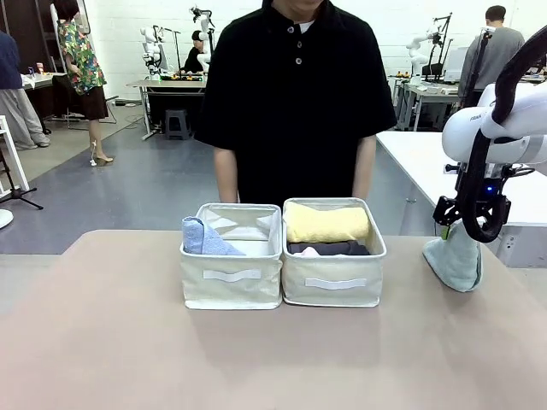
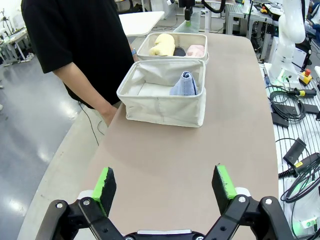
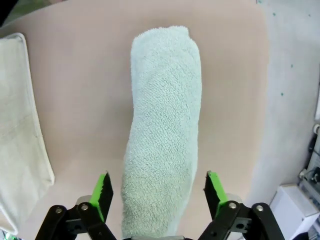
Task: Sort the towels based on their folding style.
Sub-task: Pick up another triangle-folded towel from the table and place it in the left Fabric basket.
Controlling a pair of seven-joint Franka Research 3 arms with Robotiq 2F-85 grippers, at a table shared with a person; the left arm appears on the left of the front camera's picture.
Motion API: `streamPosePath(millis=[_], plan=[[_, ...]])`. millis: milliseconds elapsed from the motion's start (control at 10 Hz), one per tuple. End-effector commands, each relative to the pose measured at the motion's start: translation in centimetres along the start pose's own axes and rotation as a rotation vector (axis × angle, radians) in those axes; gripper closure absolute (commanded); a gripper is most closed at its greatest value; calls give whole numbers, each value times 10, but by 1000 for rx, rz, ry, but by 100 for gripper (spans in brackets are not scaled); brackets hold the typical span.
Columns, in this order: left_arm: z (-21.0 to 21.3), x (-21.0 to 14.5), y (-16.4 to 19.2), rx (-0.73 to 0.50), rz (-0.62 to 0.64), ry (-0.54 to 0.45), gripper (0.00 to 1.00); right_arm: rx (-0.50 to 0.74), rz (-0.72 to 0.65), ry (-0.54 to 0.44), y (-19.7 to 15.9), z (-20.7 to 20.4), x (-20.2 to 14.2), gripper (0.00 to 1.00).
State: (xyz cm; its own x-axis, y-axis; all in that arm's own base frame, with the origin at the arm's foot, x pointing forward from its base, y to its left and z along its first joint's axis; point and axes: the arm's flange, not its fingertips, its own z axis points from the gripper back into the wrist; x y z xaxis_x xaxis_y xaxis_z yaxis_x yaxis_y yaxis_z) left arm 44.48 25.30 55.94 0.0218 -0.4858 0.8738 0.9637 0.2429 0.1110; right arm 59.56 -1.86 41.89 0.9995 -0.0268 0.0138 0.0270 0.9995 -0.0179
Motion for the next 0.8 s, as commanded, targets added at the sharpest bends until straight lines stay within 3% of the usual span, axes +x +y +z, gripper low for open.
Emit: streamPosePath(millis=[0, 100, 300, 400, 600, 700], plan=[[2, 1, -1, 1, -3, 3, 0, -24, -8, -5, 0, 2, 3, 52], [2, 1, -1, 1, -3, 3, 0, -25, -9, -4, 1, 3, 2, 100], [2, 1, -1, 1, -3, 3, 0, -32, -14, -6, 3, 7, -2, 100], [2, 1, -1, 1, -3, 3, 0, -38, -10, -8, 4, 10, -4, 78], [2, 1, -1, 1, -3, 3, 0, -43, -11, -13, 4, 12, -7, 100], [2, 1, -1, 1, -3, 3, 0, -45, -9, -16, 4, 14, -8, 100]])
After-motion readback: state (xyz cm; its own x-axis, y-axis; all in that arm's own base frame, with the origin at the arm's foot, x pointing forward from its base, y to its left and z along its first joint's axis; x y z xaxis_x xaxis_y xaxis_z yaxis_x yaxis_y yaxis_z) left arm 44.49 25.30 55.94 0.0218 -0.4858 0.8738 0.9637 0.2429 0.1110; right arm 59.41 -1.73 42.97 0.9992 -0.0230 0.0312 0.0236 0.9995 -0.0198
